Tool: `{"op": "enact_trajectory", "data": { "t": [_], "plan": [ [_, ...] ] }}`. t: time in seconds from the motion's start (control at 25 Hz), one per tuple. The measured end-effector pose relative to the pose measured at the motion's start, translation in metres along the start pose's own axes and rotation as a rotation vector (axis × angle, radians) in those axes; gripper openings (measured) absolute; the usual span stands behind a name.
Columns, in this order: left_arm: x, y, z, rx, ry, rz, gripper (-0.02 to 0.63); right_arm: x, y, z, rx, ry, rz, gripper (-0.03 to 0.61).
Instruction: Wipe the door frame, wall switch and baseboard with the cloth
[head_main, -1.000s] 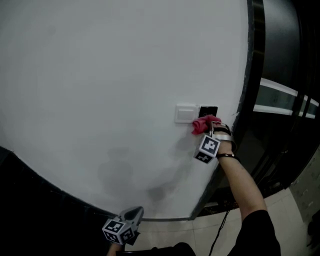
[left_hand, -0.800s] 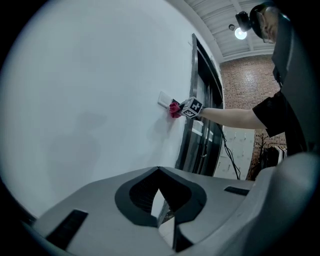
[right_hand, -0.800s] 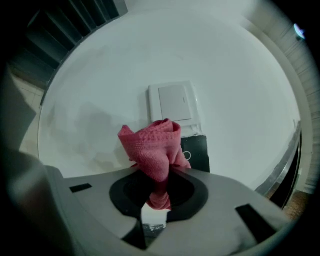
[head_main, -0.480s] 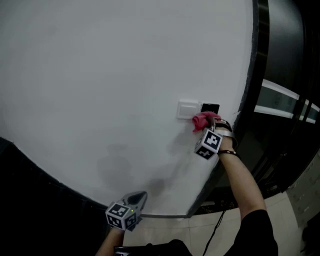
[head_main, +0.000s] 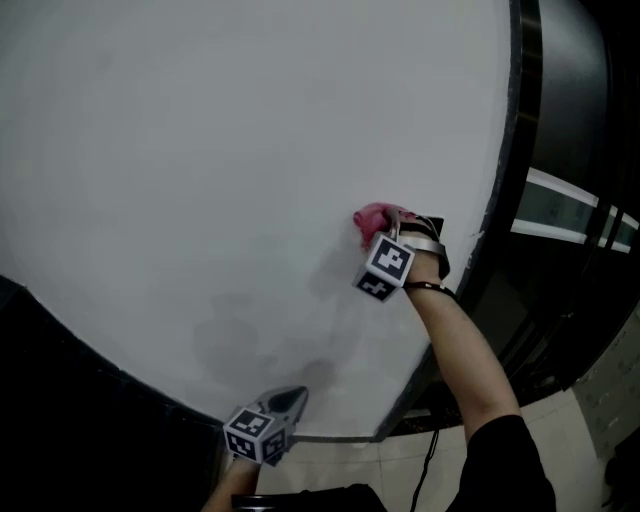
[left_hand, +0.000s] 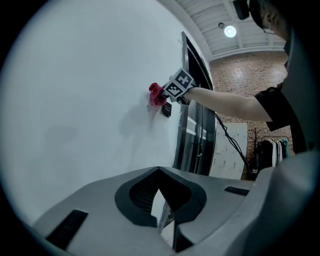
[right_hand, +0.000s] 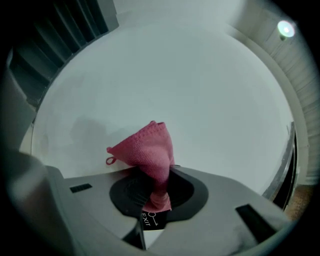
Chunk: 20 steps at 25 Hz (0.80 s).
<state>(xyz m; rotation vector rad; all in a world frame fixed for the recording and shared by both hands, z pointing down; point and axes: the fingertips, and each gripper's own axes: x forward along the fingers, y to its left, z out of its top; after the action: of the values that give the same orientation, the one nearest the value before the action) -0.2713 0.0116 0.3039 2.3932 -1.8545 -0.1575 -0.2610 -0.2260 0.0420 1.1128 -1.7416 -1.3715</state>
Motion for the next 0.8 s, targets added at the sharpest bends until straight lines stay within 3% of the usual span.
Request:
{"op": "enact_trajectory", "data": {
  "t": [0.24, 0.8],
  "plan": [
    [-0.012, 0.008, -0.006, -0.001, 0.029, 0.016, -0.008, 0.001, 0.02, -0.002, -0.037, 0.016, -0.006, 0.055],
    [-0.015, 0.008, -0.012, -0.003, 0.046, 0.006, -0.008, 0.003, 0.073, -0.008, -0.071, 0.024, 0.087, 0.055]
  ]
}}
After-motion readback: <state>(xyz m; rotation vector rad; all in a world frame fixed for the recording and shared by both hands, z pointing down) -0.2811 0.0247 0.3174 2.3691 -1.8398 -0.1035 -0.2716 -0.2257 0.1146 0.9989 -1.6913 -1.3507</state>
